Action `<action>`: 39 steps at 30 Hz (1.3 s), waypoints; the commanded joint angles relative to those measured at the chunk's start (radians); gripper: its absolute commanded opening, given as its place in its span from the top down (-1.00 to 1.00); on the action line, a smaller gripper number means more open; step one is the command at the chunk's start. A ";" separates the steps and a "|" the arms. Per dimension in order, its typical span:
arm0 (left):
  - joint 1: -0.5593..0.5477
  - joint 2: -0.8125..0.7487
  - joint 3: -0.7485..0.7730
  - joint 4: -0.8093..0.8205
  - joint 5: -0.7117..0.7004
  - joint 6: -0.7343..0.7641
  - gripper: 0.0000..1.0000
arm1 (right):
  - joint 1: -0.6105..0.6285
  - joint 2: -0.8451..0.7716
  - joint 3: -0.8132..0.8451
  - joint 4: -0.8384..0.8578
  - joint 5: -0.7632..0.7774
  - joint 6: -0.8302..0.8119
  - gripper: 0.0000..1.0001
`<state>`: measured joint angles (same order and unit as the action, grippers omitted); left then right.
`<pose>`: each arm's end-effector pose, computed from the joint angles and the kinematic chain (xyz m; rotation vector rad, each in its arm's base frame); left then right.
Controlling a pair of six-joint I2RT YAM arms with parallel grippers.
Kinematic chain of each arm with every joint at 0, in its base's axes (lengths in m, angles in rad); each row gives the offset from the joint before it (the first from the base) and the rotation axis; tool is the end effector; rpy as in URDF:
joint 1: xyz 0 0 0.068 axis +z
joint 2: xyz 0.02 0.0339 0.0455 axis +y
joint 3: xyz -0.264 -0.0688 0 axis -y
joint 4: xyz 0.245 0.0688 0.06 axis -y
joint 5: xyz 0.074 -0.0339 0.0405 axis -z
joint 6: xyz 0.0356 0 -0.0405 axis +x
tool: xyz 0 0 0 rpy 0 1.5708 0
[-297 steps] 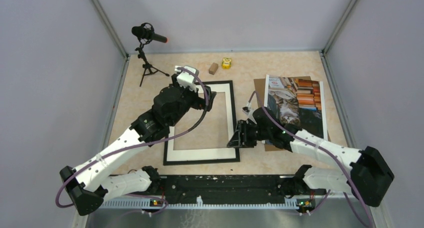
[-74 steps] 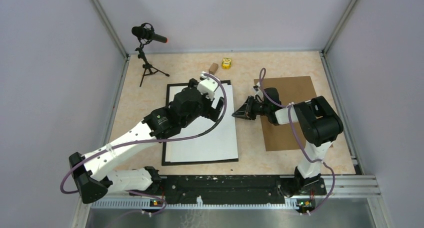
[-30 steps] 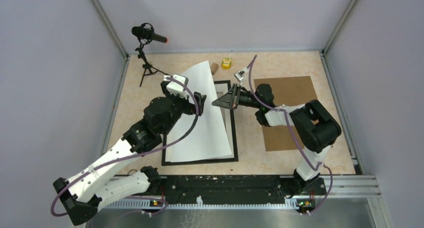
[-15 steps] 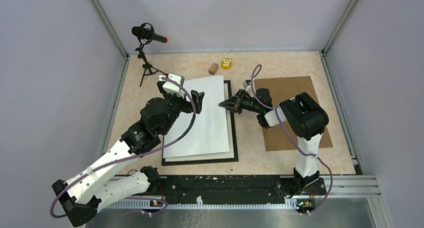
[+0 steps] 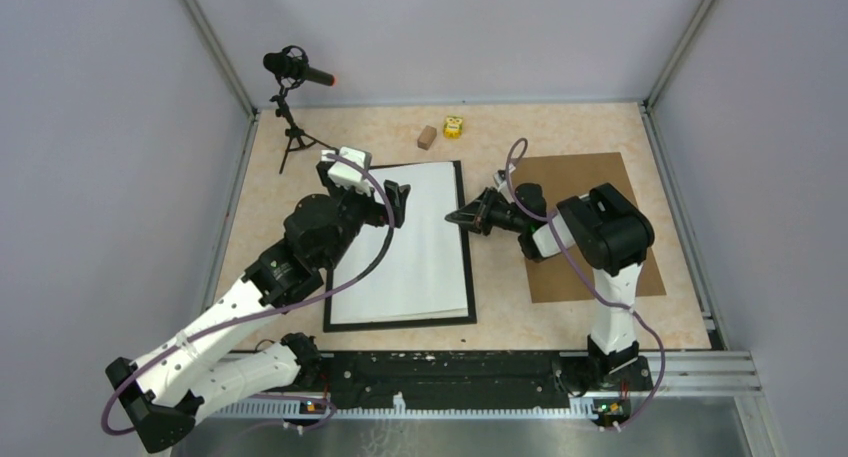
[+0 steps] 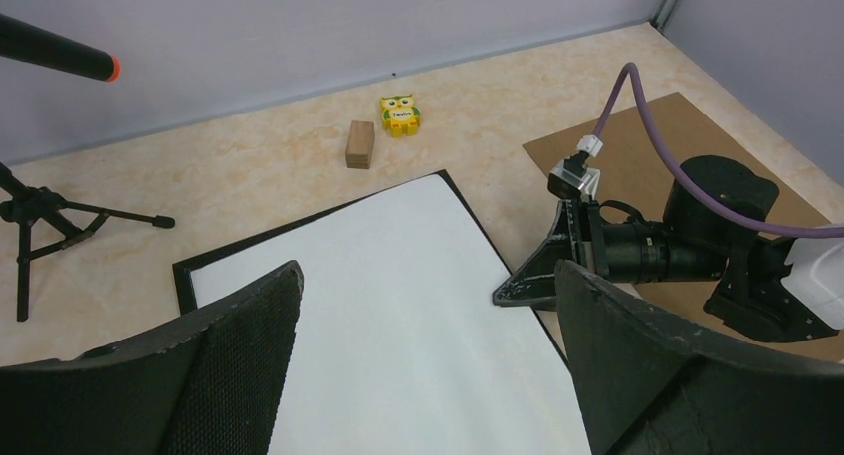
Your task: Put the photo into the frame
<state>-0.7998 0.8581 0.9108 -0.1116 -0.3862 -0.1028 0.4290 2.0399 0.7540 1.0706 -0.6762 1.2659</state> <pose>0.1460 -0.1310 0.3798 0.2711 1.6161 -0.3791 0.3228 0.1722 0.1090 0.3039 2.1157 1.7196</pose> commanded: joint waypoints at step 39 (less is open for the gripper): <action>0.014 -0.005 0.002 0.038 0.021 -0.013 -0.97 | 0.057 -0.107 0.031 -0.233 0.129 -0.181 0.84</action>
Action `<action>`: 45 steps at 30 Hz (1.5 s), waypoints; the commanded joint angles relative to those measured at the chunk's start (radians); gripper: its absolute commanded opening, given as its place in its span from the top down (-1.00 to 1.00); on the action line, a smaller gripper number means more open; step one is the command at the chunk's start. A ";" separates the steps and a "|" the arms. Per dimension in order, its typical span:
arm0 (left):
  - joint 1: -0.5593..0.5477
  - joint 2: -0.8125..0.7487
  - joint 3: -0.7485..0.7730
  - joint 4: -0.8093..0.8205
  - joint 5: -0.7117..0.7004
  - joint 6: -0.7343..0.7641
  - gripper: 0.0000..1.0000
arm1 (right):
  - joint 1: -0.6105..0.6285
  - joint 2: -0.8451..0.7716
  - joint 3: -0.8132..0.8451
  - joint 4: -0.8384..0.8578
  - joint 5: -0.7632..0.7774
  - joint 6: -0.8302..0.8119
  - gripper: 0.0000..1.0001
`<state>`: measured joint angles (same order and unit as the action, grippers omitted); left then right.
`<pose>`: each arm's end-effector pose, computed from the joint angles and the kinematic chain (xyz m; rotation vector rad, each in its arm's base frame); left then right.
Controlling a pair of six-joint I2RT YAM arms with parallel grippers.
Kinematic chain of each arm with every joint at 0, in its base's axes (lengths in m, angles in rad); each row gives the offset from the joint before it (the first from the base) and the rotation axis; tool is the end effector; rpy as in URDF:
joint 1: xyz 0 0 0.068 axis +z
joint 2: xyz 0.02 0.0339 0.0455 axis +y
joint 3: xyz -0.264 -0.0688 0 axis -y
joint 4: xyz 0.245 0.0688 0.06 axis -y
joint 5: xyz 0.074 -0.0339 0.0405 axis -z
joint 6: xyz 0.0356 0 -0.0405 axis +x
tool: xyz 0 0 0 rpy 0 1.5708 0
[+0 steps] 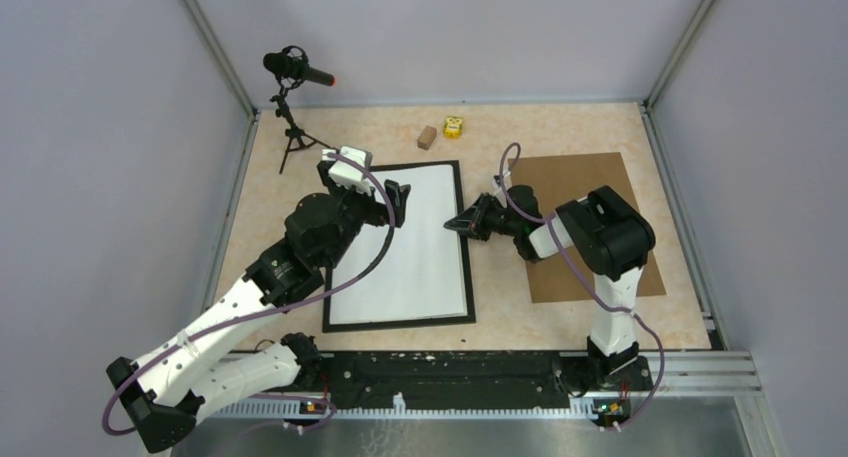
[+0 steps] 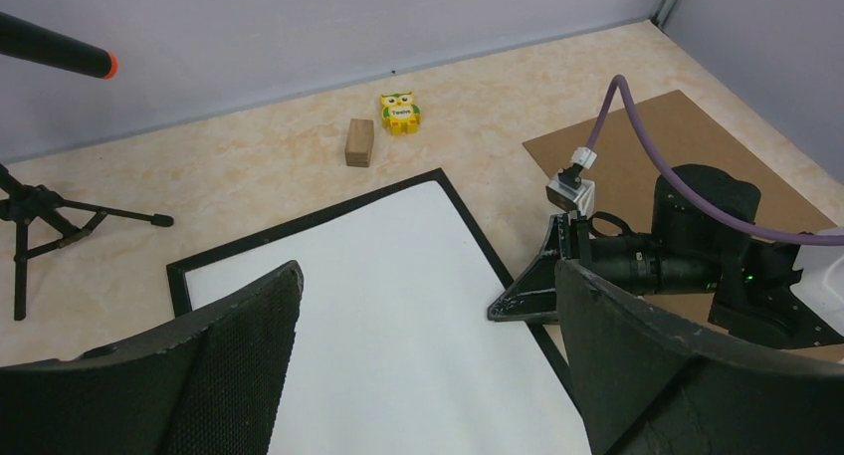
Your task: Put the photo into the frame
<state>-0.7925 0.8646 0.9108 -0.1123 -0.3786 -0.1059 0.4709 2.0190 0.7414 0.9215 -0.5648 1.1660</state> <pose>0.1480 -0.1314 0.3785 0.2717 1.6231 -0.3788 0.3123 0.1804 0.0979 0.3316 2.2152 1.5495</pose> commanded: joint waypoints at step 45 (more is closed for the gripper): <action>-0.176 0.814 0.156 0.231 0.591 -0.825 -0.97 | -0.511 -0.827 -0.166 -1.311 0.487 -0.601 -0.98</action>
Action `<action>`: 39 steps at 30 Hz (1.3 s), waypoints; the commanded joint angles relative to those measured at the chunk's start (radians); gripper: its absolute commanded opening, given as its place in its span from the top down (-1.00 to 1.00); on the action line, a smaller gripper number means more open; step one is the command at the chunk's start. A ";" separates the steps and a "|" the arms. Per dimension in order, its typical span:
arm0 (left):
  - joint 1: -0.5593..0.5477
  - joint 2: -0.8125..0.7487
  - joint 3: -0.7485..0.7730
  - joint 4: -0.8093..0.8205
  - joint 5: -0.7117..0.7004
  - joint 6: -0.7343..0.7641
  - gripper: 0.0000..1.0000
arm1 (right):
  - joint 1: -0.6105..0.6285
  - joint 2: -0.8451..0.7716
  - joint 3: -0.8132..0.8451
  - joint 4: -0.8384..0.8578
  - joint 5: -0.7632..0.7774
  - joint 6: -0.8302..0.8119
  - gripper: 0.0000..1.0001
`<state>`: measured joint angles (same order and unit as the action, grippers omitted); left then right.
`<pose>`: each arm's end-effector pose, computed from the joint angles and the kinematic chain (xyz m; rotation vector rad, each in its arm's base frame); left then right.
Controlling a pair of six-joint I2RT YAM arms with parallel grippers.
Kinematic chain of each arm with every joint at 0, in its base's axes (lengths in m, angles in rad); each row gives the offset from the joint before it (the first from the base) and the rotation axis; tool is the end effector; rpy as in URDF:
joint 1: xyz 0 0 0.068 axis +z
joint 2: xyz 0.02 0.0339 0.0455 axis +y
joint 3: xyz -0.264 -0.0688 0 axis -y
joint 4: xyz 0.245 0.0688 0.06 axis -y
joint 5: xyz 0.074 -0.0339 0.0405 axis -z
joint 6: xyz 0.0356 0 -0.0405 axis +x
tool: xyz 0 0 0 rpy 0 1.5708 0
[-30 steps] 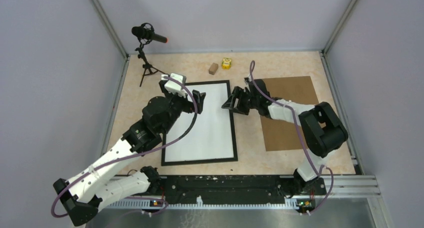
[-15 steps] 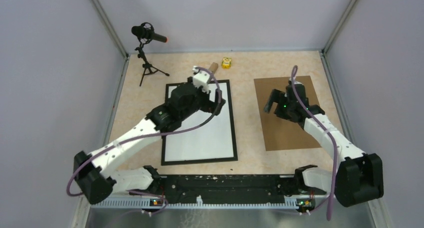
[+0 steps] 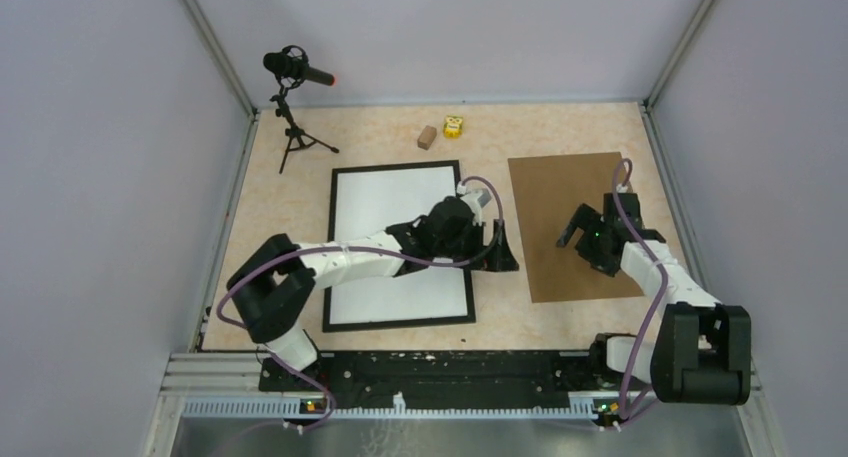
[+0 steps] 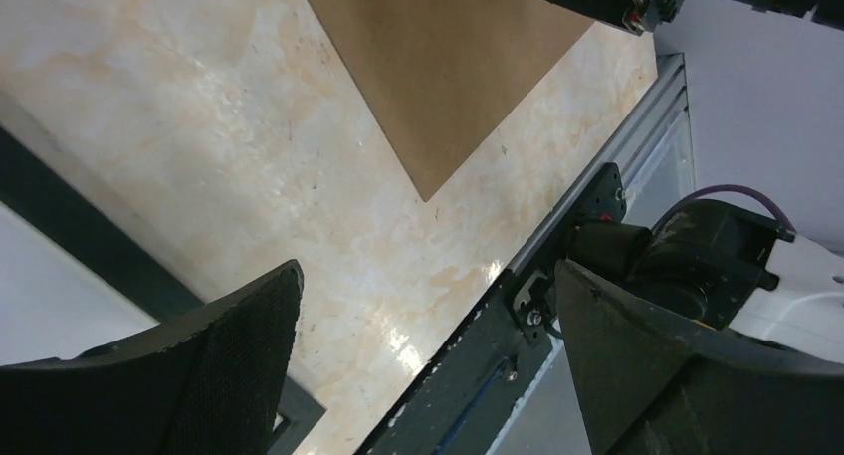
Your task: Put the photo into the frame
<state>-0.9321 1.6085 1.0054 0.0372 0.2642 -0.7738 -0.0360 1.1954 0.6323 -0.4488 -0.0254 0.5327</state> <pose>0.2055 -0.2924 0.2297 0.3635 2.3726 -1.2000 0.2204 -0.0070 0.1862 0.7196 2.4960 0.2152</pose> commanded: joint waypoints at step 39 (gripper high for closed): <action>-0.018 0.295 0.212 -0.033 0.015 -0.027 -0.97 | -0.393 0.490 0.559 -0.178 0.250 -0.206 -0.98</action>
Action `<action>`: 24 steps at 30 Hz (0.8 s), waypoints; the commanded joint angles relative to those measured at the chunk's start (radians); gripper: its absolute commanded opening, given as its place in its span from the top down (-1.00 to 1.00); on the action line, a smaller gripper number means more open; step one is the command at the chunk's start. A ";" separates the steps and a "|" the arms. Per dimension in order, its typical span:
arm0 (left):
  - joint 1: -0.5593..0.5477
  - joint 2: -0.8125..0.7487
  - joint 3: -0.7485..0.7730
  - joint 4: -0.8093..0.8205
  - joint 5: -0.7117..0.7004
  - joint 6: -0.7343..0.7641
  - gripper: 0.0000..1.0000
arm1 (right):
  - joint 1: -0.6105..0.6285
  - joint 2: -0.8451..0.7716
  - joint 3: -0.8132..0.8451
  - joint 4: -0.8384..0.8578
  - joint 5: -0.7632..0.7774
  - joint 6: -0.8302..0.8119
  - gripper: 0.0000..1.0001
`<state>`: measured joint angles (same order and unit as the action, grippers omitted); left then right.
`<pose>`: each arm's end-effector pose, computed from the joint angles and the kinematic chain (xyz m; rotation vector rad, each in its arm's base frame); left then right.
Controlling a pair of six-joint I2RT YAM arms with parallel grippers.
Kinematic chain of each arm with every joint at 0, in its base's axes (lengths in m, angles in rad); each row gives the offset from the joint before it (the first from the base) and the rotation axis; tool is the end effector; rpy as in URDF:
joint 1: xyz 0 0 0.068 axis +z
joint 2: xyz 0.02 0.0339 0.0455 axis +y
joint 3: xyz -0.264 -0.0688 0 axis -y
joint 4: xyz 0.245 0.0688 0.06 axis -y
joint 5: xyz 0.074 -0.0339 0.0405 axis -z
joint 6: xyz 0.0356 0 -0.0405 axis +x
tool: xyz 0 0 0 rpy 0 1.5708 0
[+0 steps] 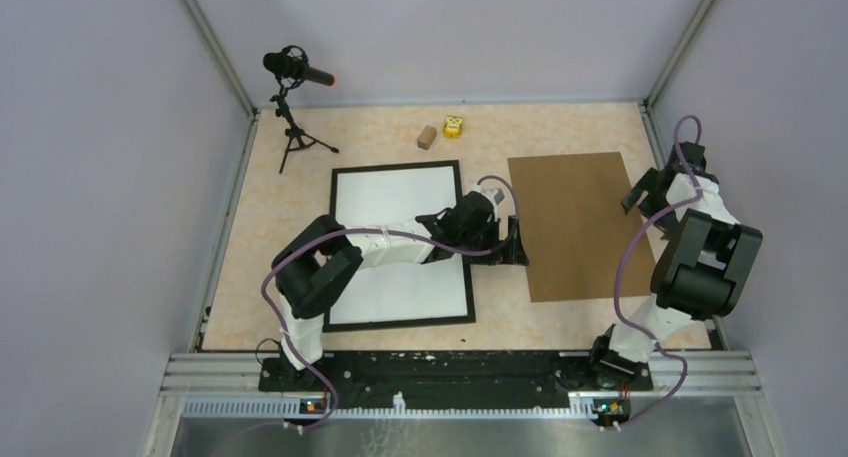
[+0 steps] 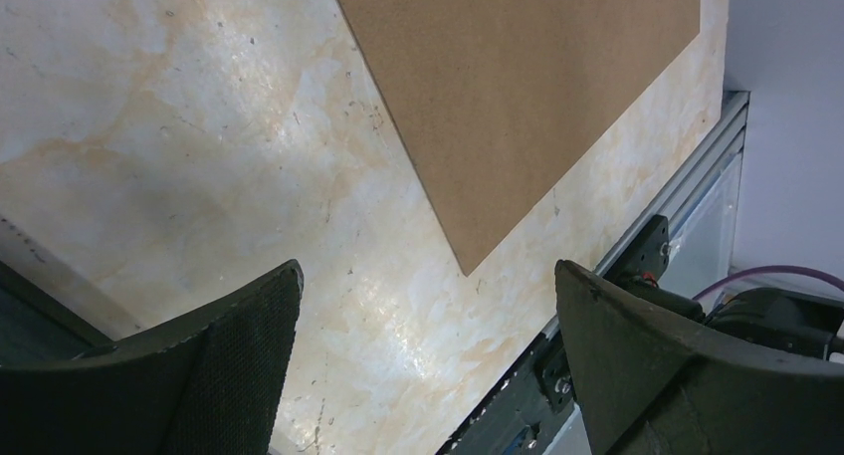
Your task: Put the photo into the frame
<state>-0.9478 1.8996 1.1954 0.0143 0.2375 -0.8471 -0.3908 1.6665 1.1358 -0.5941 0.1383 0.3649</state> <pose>0.2351 -0.3416 0.1813 0.2703 2.5274 -1.1239 0.3070 -0.1318 0.2055 1.0321 2.4857 -0.1943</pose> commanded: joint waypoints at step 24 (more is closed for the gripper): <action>0.033 0.167 0.090 0.091 0.115 -0.094 -0.97 | -0.091 0.005 -0.231 0.162 -0.223 0.024 -0.98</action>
<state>-0.9195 2.0224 1.2617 0.0612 0.3443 -0.8783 -0.4763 1.6787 0.9909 -0.4400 0.0193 0.3607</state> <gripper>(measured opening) 0.985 0.990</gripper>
